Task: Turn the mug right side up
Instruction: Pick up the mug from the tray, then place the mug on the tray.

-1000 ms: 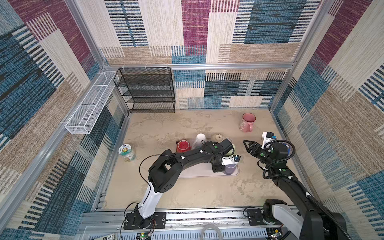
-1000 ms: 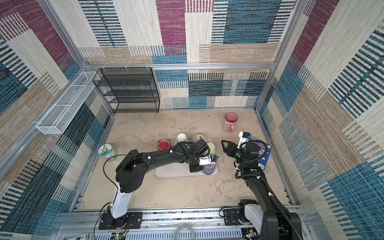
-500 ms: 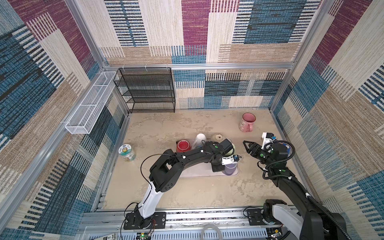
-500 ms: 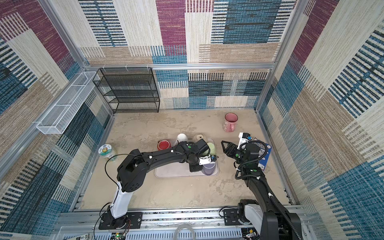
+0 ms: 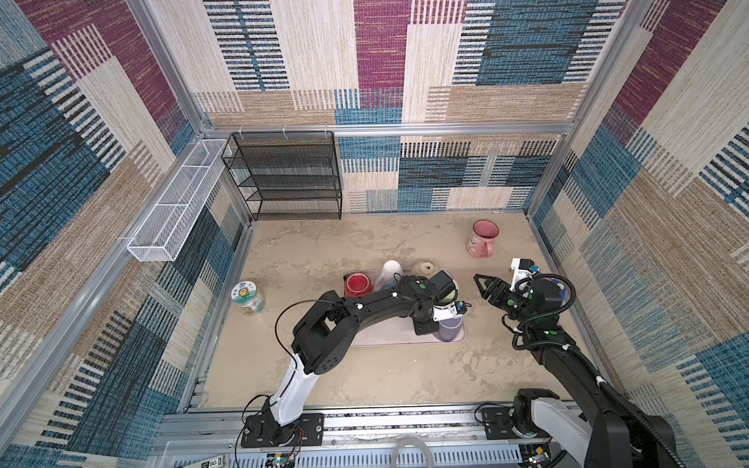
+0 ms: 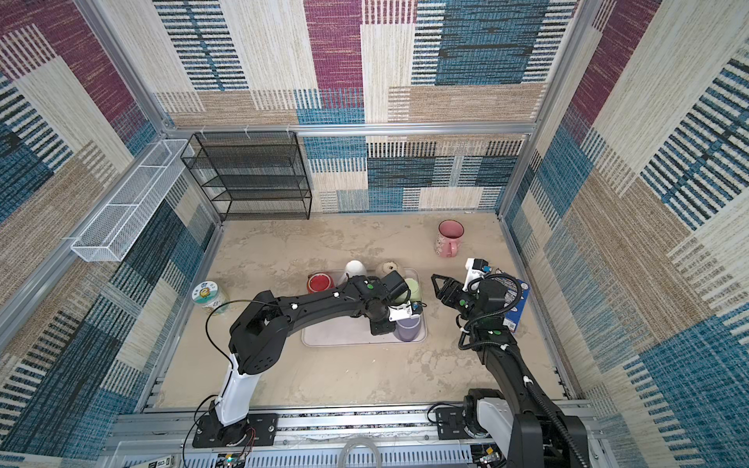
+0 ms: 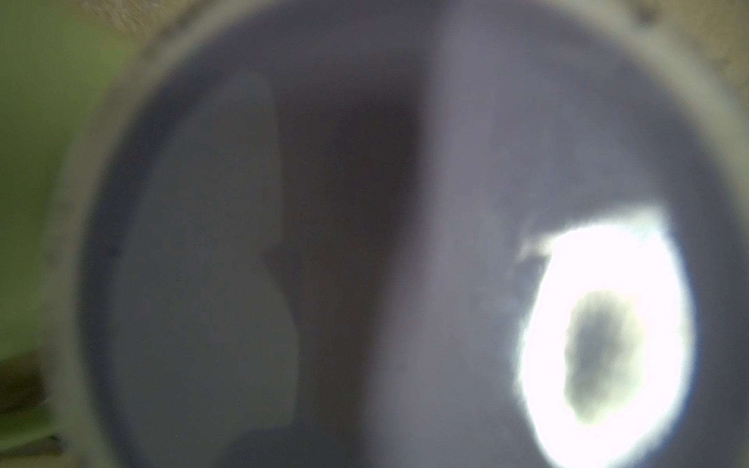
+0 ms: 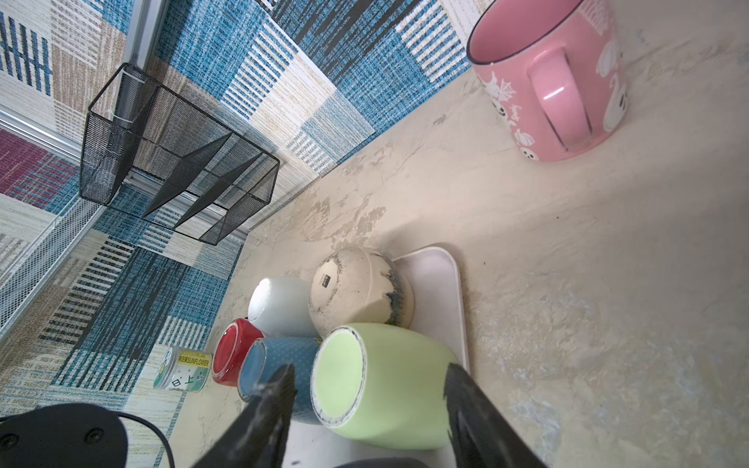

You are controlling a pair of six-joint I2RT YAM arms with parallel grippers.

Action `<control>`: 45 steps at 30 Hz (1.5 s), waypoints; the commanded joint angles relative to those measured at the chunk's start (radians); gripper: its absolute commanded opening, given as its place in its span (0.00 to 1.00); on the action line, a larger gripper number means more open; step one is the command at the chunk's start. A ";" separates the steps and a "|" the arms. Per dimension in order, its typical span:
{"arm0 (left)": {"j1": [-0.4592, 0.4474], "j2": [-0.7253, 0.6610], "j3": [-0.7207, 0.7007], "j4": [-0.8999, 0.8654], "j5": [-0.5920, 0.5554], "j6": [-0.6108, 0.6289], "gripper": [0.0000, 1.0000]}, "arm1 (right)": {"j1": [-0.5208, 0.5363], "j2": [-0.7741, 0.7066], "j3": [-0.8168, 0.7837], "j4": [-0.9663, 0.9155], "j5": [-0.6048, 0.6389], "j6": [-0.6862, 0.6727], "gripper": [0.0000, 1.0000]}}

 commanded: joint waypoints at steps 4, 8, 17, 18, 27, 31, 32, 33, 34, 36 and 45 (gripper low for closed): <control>0.006 -0.064 -0.030 -0.041 0.072 -0.063 0.00 | 0.000 -0.001 -0.003 0.049 -0.036 -0.006 0.62; 0.026 -0.096 -0.055 -0.033 0.124 -0.098 0.00 | 0.000 -0.003 -0.002 0.049 -0.045 -0.010 0.62; 0.043 -0.148 -0.150 0.017 0.081 -0.145 0.00 | 0.000 -0.004 -0.006 0.060 -0.056 -0.012 0.62; 0.042 -0.141 -0.155 0.021 0.057 -0.152 0.00 | 0.000 -0.002 -0.007 0.061 -0.057 -0.011 0.62; 0.041 -0.136 -0.190 0.076 -0.008 -0.170 0.08 | 0.000 0.001 -0.006 0.066 -0.058 -0.010 0.62; 0.042 -0.140 -0.186 0.076 -0.002 -0.169 0.21 | 0.000 -0.001 -0.009 0.068 -0.059 -0.009 0.62; 0.041 -0.142 -0.186 0.076 -0.002 -0.169 0.22 | 0.000 -0.001 -0.011 0.069 -0.058 -0.009 0.62; 0.041 -0.142 -0.184 0.077 -0.003 -0.169 0.23 | 0.000 -0.002 -0.012 0.069 -0.058 -0.009 0.62; 0.042 -0.141 -0.184 0.076 -0.005 -0.169 0.24 | 0.000 -0.002 -0.012 0.070 -0.058 -0.009 0.62; 0.042 -0.140 -0.180 0.076 -0.006 -0.167 0.27 | 0.000 -0.003 -0.014 0.068 -0.057 -0.010 0.62; 0.043 -0.147 -0.172 0.077 -0.013 -0.169 0.27 | 0.000 -0.006 -0.014 0.069 -0.056 -0.010 0.62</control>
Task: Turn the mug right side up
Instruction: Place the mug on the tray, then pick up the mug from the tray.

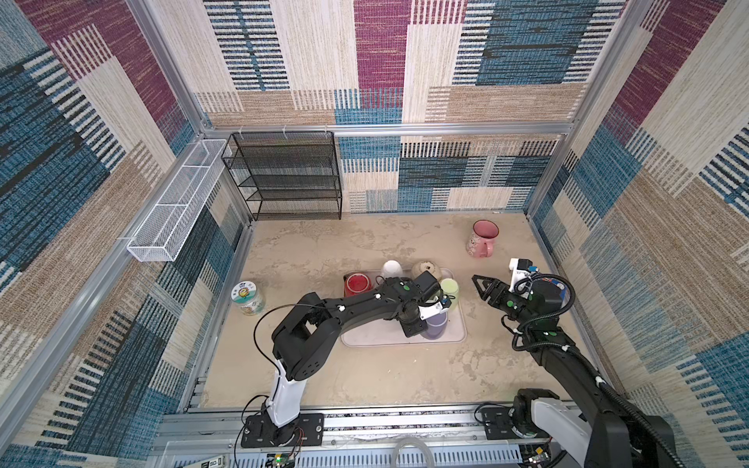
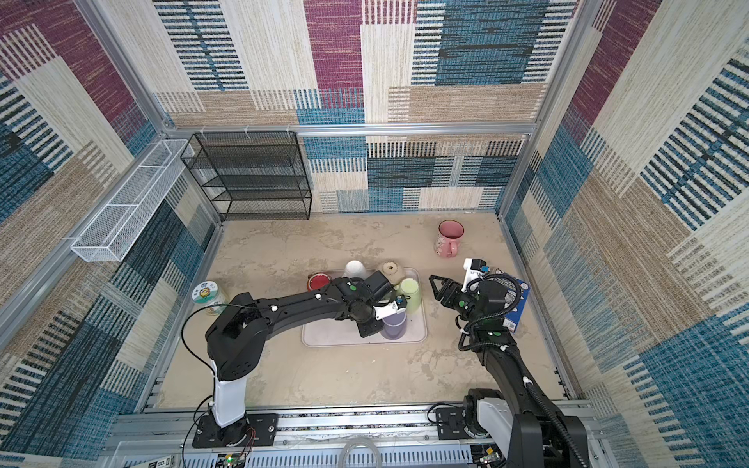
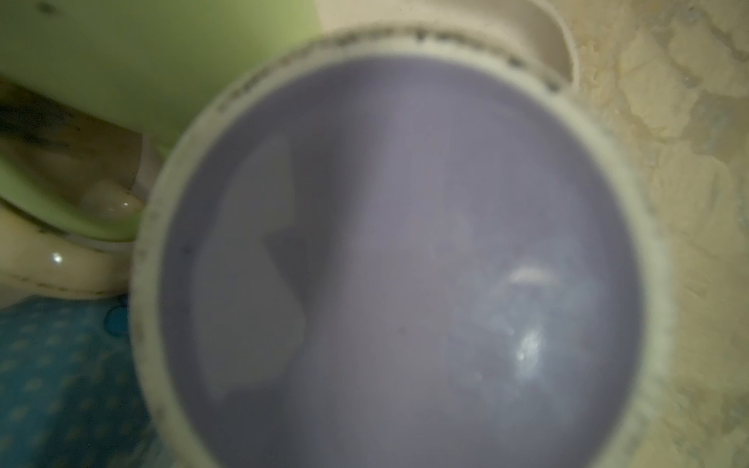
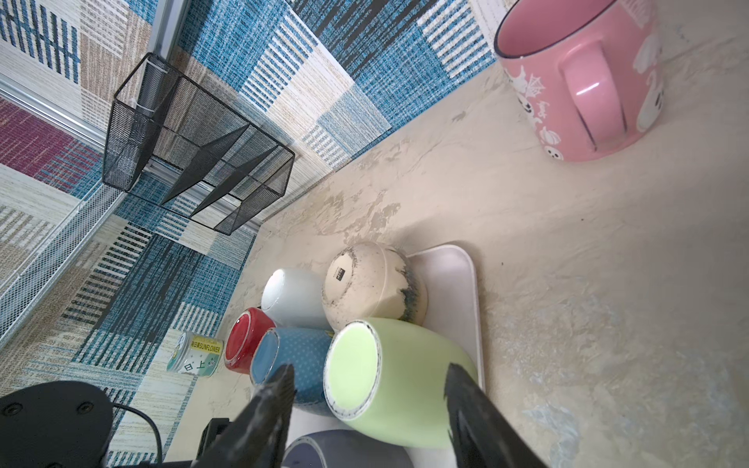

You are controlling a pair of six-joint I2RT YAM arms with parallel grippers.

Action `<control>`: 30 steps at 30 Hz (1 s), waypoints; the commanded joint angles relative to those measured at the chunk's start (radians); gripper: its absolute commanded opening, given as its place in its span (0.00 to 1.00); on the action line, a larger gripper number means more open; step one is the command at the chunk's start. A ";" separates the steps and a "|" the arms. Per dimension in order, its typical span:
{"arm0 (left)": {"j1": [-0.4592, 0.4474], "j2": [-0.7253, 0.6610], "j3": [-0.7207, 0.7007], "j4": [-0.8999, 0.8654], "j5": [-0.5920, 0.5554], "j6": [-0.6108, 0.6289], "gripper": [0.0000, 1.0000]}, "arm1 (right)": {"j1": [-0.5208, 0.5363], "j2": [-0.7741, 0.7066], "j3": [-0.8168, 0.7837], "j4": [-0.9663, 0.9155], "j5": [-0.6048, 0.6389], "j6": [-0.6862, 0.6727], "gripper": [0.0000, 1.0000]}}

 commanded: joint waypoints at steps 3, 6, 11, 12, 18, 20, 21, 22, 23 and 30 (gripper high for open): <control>0.000 -0.011 0.010 0.018 -0.009 -0.010 0.26 | -0.001 -0.005 -0.004 0.037 -0.012 -0.002 0.62; 0.001 -0.011 0.014 0.019 -0.015 -0.010 0.26 | 0.000 -0.005 -0.005 0.040 -0.012 -0.002 0.62; 0.002 -0.007 0.014 0.018 -0.017 -0.010 0.21 | 0.000 -0.007 -0.007 0.039 -0.011 -0.002 0.62; 0.001 -0.007 0.015 0.019 -0.017 -0.011 0.17 | 0.000 -0.007 -0.008 0.038 -0.011 -0.002 0.62; 0.001 -0.007 0.015 0.019 -0.022 -0.016 0.00 | 0.000 -0.005 -0.009 0.041 -0.012 -0.002 0.62; 0.003 -0.014 0.013 0.018 -0.020 -0.023 0.00 | 0.000 -0.005 -0.009 0.041 -0.015 -0.002 0.62; 0.002 -0.020 0.011 0.019 -0.019 -0.028 0.00 | 0.000 -0.005 -0.009 0.041 -0.017 -0.002 0.62; 0.002 -0.027 0.009 0.019 -0.017 -0.033 0.00 | 0.000 -0.004 -0.007 0.042 -0.019 -0.002 0.62; 0.003 -0.037 0.006 0.019 -0.014 -0.038 0.00 | 0.000 -0.001 -0.007 0.042 -0.022 -0.002 0.62; 0.003 -0.142 -0.035 0.048 0.021 -0.072 0.00 | 0.000 -0.001 -0.001 0.041 -0.034 -0.004 0.62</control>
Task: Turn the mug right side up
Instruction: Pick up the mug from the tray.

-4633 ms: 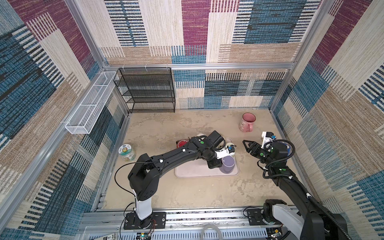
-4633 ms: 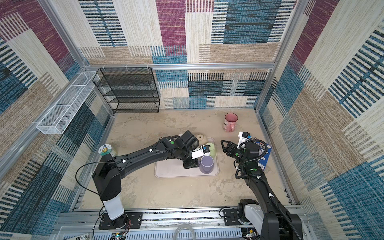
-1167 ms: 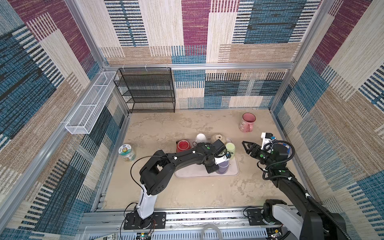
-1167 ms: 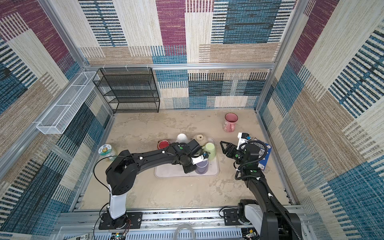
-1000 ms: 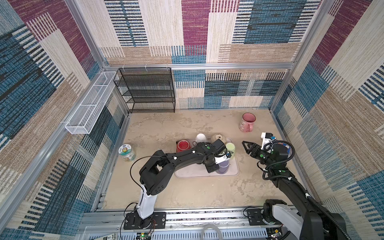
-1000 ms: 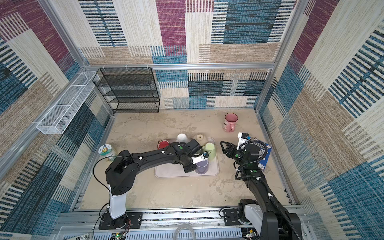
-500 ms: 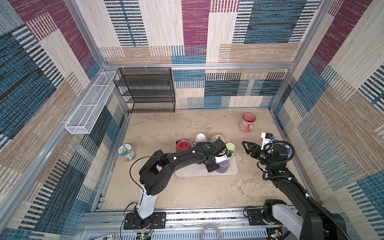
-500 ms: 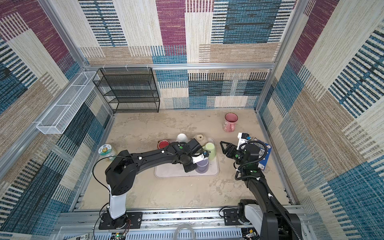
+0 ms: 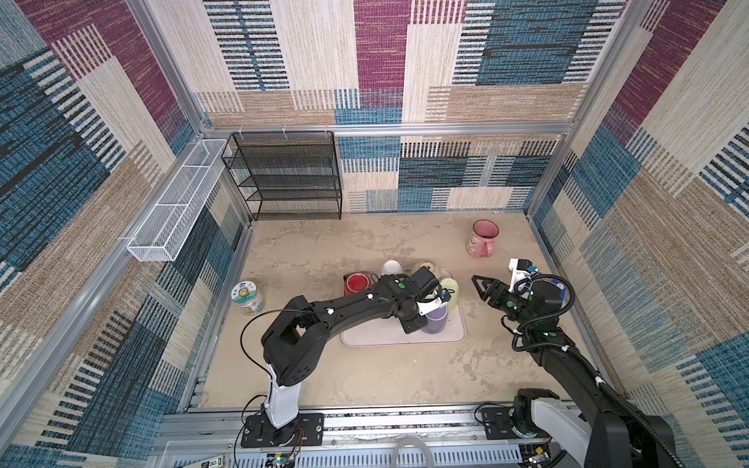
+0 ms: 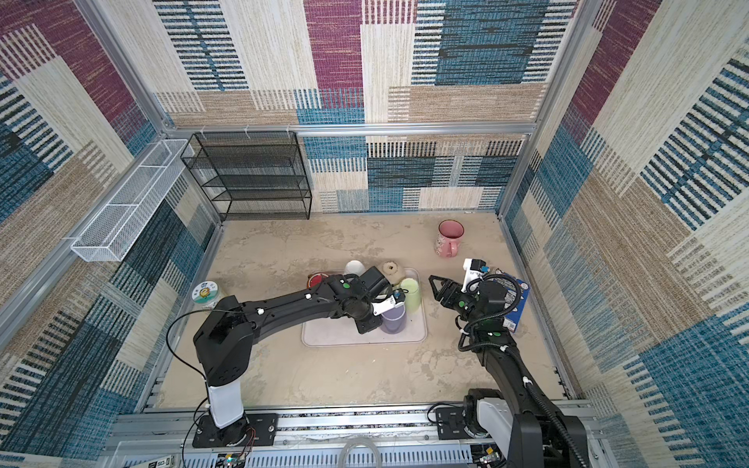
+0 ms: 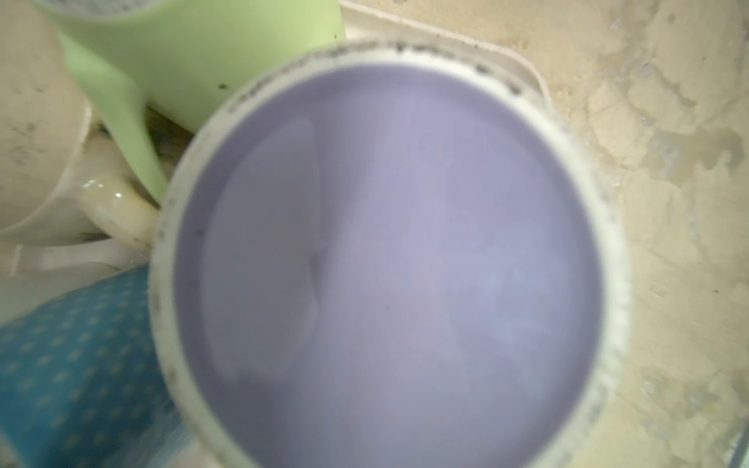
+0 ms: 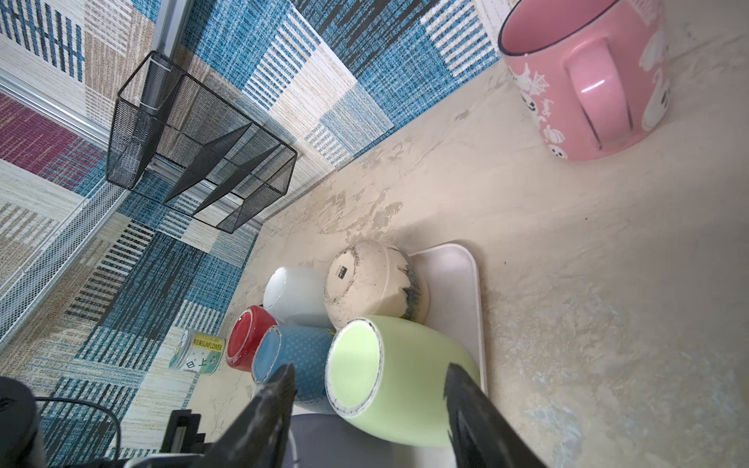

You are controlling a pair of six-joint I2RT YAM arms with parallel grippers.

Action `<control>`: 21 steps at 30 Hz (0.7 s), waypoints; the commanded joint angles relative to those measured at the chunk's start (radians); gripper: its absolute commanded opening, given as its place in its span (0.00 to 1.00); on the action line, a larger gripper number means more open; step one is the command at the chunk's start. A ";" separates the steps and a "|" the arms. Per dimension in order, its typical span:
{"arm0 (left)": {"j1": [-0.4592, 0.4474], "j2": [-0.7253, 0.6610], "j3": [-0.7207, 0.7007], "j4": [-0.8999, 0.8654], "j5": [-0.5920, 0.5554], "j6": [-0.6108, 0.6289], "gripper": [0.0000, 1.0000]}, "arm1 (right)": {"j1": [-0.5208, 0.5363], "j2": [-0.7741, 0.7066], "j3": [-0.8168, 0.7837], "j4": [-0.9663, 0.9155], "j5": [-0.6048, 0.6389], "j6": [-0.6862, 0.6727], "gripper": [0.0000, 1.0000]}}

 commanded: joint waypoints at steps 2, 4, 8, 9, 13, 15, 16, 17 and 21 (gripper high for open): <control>0.004 -0.084 -0.031 0.061 0.053 -0.049 0.00 | 0.000 0.000 0.005 0.036 -0.031 -0.006 0.62; 0.008 -0.121 -0.048 0.072 0.070 -0.063 0.00 | 0.000 0.001 0.005 0.041 -0.042 -0.007 0.62; 0.030 -0.216 -0.099 0.116 0.130 -0.110 0.00 | 0.000 0.004 0.005 0.062 -0.079 -0.006 0.62; 0.039 -0.245 -0.115 0.133 0.152 -0.125 0.00 | 0.001 0.006 0.006 0.072 -0.094 -0.004 0.62; 0.098 -0.357 -0.186 0.222 0.273 -0.213 0.00 | 0.000 0.010 0.000 0.119 -0.151 0.007 0.62; 0.137 -0.415 -0.221 0.272 0.338 -0.260 0.00 | 0.001 0.012 -0.004 0.141 -0.173 0.014 0.62; 0.157 -0.442 -0.238 0.298 0.371 -0.284 0.00 | 0.002 0.012 -0.007 0.155 -0.187 0.018 0.61; 0.179 -0.468 -0.251 0.318 0.405 -0.306 0.00 | 0.003 0.013 -0.010 0.173 -0.203 0.026 0.61; 0.246 -0.545 -0.293 0.389 0.503 -0.383 0.00 | 0.020 0.020 -0.020 0.262 -0.277 0.056 0.61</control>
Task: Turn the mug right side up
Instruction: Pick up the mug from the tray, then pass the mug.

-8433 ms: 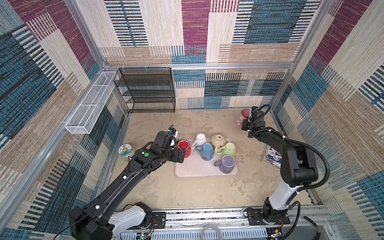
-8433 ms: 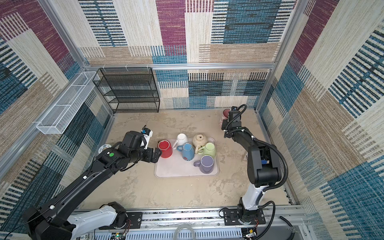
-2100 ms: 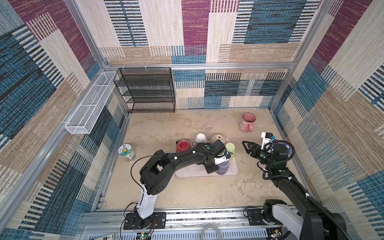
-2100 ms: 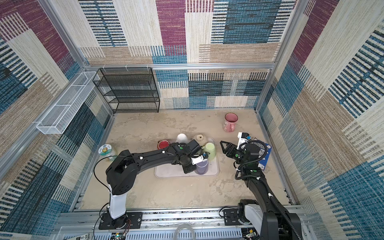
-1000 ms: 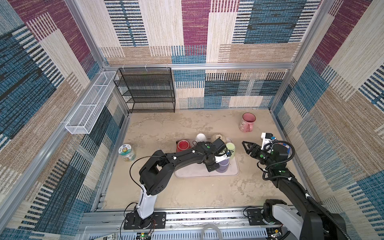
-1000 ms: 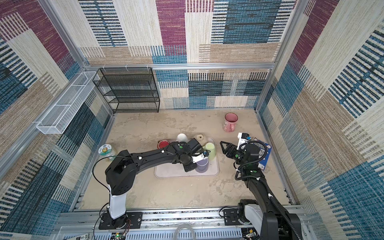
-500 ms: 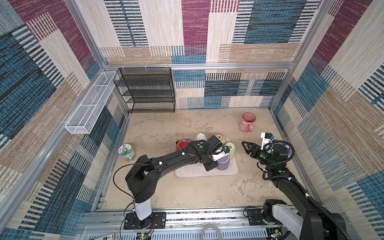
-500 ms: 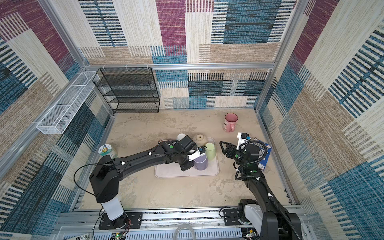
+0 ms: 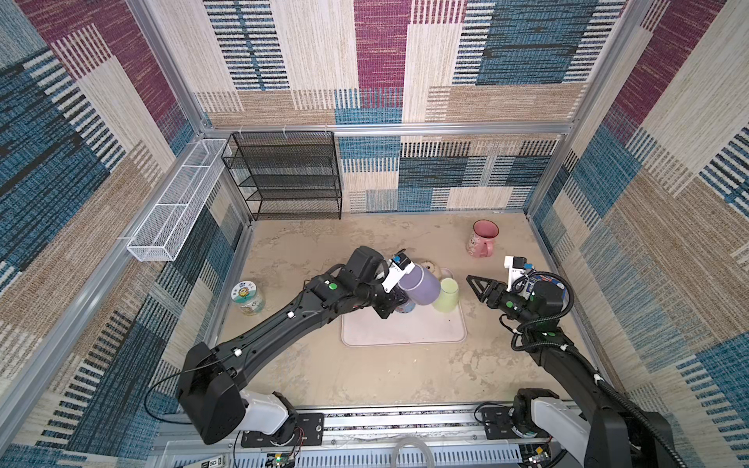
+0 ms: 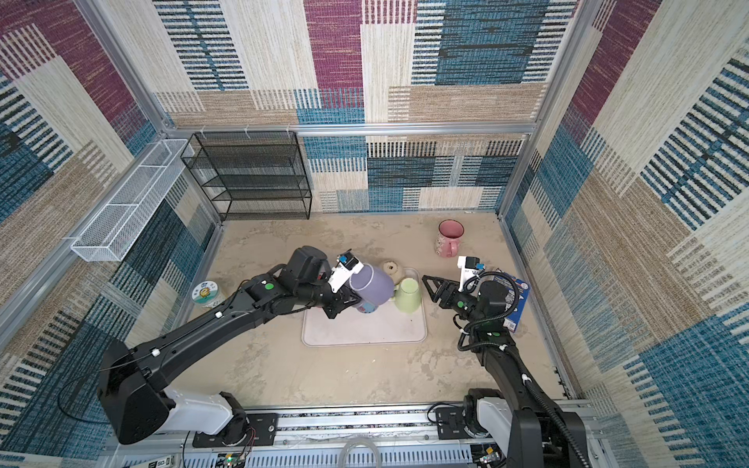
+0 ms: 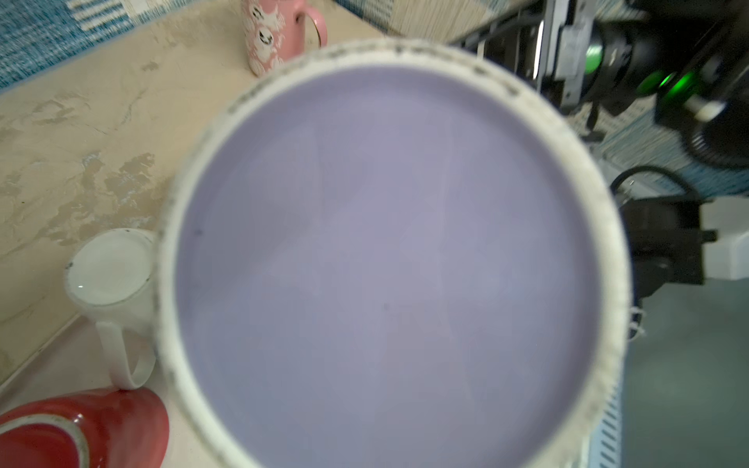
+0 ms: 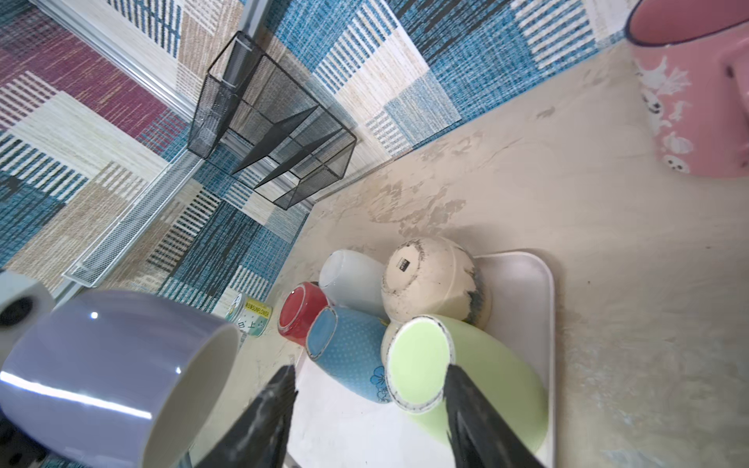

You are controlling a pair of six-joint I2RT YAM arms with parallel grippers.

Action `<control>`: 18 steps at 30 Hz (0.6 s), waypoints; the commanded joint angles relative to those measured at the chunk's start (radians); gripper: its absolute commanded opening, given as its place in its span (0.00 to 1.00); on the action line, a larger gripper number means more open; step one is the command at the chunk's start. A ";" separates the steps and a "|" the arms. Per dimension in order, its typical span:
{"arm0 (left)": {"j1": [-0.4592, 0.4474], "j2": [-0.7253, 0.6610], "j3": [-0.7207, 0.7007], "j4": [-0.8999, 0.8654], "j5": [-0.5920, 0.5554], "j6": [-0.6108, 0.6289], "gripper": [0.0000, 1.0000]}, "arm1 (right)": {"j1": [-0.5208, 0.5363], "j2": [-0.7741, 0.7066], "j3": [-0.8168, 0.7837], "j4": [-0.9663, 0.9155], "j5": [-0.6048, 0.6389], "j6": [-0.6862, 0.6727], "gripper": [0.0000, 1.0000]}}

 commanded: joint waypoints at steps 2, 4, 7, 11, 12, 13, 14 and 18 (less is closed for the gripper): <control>0.054 -0.069 -0.042 0.195 0.181 -0.141 0.00 | 0.036 0.002 -0.004 0.156 -0.110 0.041 0.61; 0.082 -0.099 -0.073 0.255 0.240 -0.192 0.00 | 0.063 -0.001 -0.002 0.183 -0.129 0.040 0.62; 0.117 -0.135 -0.114 0.342 0.291 -0.257 0.00 | 0.121 -0.006 0.007 0.225 -0.161 0.040 0.62; 0.148 -0.161 -0.146 0.425 0.337 -0.311 0.00 | 0.173 0.011 0.017 0.311 -0.234 0.080 0.63; 0.156 -0.165 -0.156 0.450 0.347 -0.326 0.00 | 0.184 0.015 0.018 0.333 -0.250 0.091 0.64; 0.163 -0.168 -0.163 0.474 0.359 -0.344 0.00 | 0.198 0.018 0.020 0.356 -0.264 0.099 0.64; 0.171 -0.170 -0.171 0.508 0.375 -0.366 0.00 | 0.210 0.017 0.021 0.370 -0.270 0.103 0.64; 0.195 -0.164 -0.198 0.641 0.429 -0.452 0.00 | 0.260 0.014 0.034 0.423 -0.290 0.110 0.66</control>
